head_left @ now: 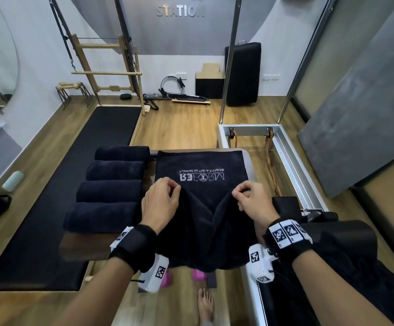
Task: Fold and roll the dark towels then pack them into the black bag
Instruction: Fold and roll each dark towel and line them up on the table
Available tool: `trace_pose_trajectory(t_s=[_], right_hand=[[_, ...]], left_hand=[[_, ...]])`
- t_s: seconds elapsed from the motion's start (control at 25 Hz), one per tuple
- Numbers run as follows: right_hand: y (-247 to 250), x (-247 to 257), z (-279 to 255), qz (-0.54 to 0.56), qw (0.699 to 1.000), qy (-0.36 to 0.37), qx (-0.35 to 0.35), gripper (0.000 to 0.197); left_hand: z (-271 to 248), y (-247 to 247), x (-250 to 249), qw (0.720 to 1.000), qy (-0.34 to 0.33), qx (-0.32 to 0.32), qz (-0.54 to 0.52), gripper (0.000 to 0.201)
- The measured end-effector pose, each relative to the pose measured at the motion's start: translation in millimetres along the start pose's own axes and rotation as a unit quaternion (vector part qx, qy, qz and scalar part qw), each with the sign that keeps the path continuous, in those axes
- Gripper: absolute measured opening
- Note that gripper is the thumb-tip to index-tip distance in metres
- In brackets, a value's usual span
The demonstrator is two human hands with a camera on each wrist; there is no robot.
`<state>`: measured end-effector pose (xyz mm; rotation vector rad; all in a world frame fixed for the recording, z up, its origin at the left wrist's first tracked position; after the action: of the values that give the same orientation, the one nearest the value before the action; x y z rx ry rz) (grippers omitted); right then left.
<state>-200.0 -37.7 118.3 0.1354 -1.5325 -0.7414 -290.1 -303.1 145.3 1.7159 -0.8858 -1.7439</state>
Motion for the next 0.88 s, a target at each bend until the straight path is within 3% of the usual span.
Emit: trace_pose_trajectory(t_s=[0.24, 0.4, 0.56, 0.72, 0.88], right_hand=[[-25.0, 16.4, 104.2, 0.015, 0.999, -0.009, 0.038, 0.014], [-40.1, 8.3, 125.9, 0.043, 0.997, -0.031, 0.056, 0.003], [-30.3, -9.6, 104.4, 0.103, 0.993, -0.050, 0.028, 0.016], [-11.5, -29.1, 53.7, 0.084, 0.993, -0.080, -0.004, 0.008], [-0.9, -39.0, -4.5, 0.029, 0.992, -0.119, 0.034, 0.017]], left_hand=[[88.8, -31.8, -40.2, 1.000, 0.021, 0.006, 0.003, 0.010], [105.0, -54.9, -32.7, 0.998, 0.043, 0.051, -0.024, 0.006], [83.7, -55.1, -1.2, 0.994, 0.040, 0.054, -0.088, 0.029], [46.2, -44.2, 33.8, 0.998, 0.045, 0.025, -0.043, 0.009], [2.6, -37.8, 61.6, 0.995, 0.091, 0.043, -0.013, 0.012]])
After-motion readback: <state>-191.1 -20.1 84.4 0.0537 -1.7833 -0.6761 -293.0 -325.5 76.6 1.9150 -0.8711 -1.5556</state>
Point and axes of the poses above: each hand's wrist, its own z-axis towards the middle knuckle, its own y-axis out of the back of the hand, x = y × z, the point moved 3 cm from there along z, towards the middle knuckle, and after that the axes turned 12 degrees about y, right-handed, at the moved point
